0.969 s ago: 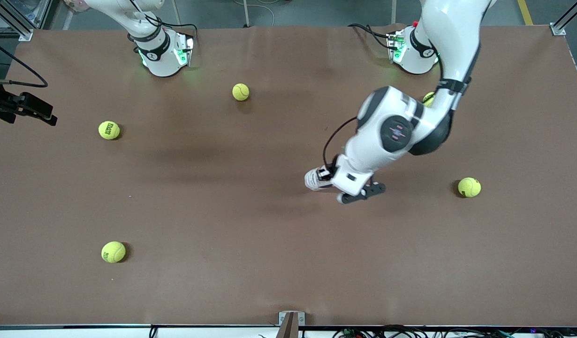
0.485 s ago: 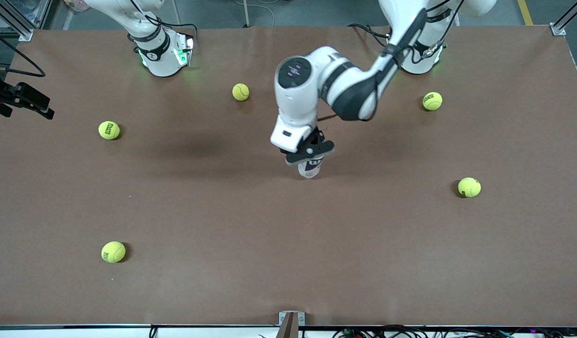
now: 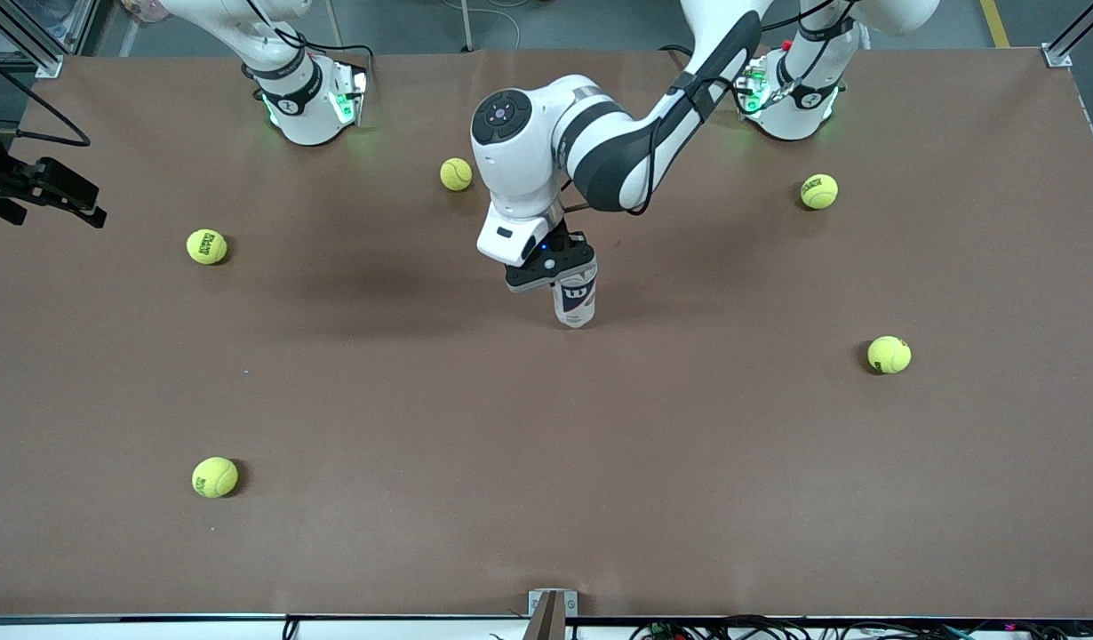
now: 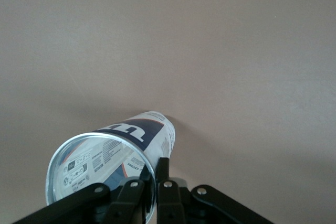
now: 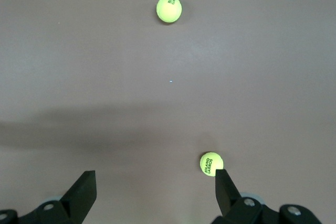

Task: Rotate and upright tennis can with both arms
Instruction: 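Rotate the can upright with the left gripper and lower it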

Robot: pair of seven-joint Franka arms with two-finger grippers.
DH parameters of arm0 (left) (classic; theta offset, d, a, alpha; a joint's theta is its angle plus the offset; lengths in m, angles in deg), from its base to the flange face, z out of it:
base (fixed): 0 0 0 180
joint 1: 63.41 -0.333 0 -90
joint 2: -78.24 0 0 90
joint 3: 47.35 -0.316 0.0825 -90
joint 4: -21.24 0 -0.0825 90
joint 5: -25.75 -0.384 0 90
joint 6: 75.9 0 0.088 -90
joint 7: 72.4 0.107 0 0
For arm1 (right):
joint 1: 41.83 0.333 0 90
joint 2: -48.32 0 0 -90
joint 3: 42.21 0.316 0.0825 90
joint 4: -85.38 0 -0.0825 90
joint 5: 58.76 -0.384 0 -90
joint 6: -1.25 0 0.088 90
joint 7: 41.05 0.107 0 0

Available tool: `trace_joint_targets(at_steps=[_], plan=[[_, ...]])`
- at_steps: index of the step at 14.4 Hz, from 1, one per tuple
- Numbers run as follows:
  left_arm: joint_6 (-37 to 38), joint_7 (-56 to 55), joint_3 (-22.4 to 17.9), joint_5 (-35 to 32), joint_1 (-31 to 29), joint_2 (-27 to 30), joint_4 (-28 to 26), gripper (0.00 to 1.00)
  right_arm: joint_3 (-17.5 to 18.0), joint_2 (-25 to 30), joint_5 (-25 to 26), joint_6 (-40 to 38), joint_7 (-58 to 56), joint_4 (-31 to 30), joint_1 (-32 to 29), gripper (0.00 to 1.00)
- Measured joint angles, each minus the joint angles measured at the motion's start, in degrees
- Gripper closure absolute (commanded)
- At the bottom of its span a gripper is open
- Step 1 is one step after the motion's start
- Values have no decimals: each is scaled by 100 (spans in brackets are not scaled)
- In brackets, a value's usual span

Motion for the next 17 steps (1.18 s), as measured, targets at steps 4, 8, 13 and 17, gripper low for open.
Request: trace_joint_targets(at_steps=[4,8,13,17], plan=[[-87,0,-6,1,-12,-53,17,70,-12,0,-33,-9,-317,-3,2,0],[-255,4,-7,143,-89,-75,48,37,-44,0,-186,-41,-345,-8,1,0],[-267,9,-10,157,-251,17,216,0,-44,0,-203,-105,-369,-10,1,0],[-171,15,-50,156,-423,480,285,0,-47,0,-202,-117,-381,-13,1,0]])
